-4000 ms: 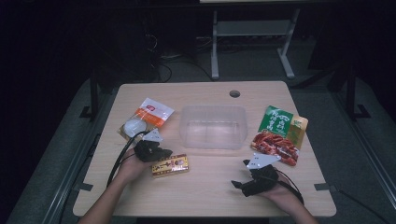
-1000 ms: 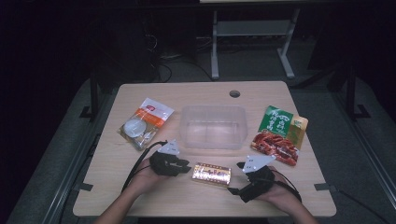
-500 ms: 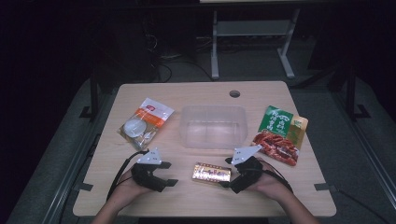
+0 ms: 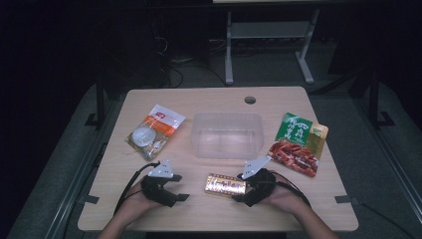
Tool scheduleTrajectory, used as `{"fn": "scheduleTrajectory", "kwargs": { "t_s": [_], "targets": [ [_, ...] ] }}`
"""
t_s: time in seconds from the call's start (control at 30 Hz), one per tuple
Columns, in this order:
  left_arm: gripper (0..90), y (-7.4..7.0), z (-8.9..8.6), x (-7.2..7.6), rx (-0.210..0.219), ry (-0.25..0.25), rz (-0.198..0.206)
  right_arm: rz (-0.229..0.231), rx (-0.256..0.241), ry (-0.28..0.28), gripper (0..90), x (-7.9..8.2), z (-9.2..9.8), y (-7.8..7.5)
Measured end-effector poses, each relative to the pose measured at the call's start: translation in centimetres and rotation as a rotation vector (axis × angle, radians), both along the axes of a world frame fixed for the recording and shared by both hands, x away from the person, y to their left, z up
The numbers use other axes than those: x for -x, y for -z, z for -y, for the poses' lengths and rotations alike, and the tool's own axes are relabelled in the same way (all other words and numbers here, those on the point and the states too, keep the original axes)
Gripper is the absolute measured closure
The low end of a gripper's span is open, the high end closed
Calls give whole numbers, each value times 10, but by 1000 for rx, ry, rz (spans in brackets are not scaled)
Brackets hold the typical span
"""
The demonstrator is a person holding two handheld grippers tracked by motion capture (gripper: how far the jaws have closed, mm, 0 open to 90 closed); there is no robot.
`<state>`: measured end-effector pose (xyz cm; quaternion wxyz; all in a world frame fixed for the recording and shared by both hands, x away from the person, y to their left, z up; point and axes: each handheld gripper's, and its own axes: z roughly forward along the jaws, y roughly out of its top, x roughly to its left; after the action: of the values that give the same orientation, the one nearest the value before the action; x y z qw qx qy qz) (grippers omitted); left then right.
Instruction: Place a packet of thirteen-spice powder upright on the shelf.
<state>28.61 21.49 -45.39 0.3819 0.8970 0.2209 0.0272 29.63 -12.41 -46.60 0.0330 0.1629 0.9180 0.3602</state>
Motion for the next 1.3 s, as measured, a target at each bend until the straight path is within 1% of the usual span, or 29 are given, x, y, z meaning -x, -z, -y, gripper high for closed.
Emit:
{"fn": "scheduleTrajectory", "kwargs": {
  "t_s": [0.07,0.1,0.23,0.27,0.3,0.33,0.4,0.5,0.53,0.6,0.63,0.67,0.7,0.77,0.8,0.83,0.87,0.9,0.93,0.97,1.0,1.03,1.07,1.1,1.13,1.17,1.2,1.27,1.3],
  "targets": [
    [256,1,0,-1,4,1,2,-4,5,2,276,0,0,1],
    [256,1,0,-1,3,1,2,6,6,0,279,0,0,1],
    [256,0,0,0,-2,11,9,14,23,0,286,3,-1,3],
    [256,0,0,0,-2,13,10,32,28,-3,290,4,-2,3],
    [256,0,0,0,-3,17,11,40,33,-9,290,4,-2,3],
    [255,0,0,0,-2,21,8,33,32,-4,296,5,-2,3],
    [256,0,1,0,-3,28,9,37,35,-11,306,5,-2,2],
    [254,-3,1,-3,-7,48,29,39,36,-15,314,5,-2,2],
    [253,-3,1,-3,-7,48,29,38,36,-16,315,5,-2,2],
    [248,-7,3,-4,-16,72,47,38,38,-16,317,5,-2,2],
    [245,-8,4,-4,-10,79,52,39,39,-17,318,5,-2,2],
    [242,-10,5,-5,-7,85,52,54,42,-36,318,3,-2,2],
    [240,-11,6,-5,-4,89,50,29,39,-21,319,4,-2,1],
    [234,-15,8,-8,0,106,54,7,24,-22,320,3,0,0],
    [228,-15,8,-8,0,106,54,0,14,-26,320,3,2,-2],
    [228,-17,9,-9,-2,117,58,0,14,-26,320,3,2,-2],
    [223,-20,11,-12,-2,134,64,25,7,-52,321,0,5,-6],
    [219,-22,11,-13,-3,141,69,26,0,-46,321,0,6,-8],
    [216,-24,12,-13,0,148,71,47,-3,-62,321,-2,7,-10],
    [212,-24,12,-13,0,148,71,47,-3,-62,321,-2,7,-10],
    [208,-29,13,-13,12,163,83,12,-17,-37,321,-1,6,-18],
    [205,-32,13,-13,13,168,84,34,-7,-48,322,-4,6,-19],
    [199,-34,13,-14,5,179,92,46,-11,-61,322,-7,7,-21],
    [195,-36,14,-14,7,184,95,24,-26,-58,322,-7,6,-24],
    [191,-38,14,-14,8,189,97,42,-19,-81,322,-10,6,-25],
    [186,-40,13,-15,13,197,103,52,-20,-97,322,-12,6,-27],
    [185,-42,14,-15,26,197,101,32,-41,-85,322,-11,5,-30],
    [179,-47,14,-18,20,210,109,49,-32,-120,322,-14,6,-33],
    [176,-47,14,-18,20,210,109,49,-32,-120,322,-14,6,-33]
  ]
}}
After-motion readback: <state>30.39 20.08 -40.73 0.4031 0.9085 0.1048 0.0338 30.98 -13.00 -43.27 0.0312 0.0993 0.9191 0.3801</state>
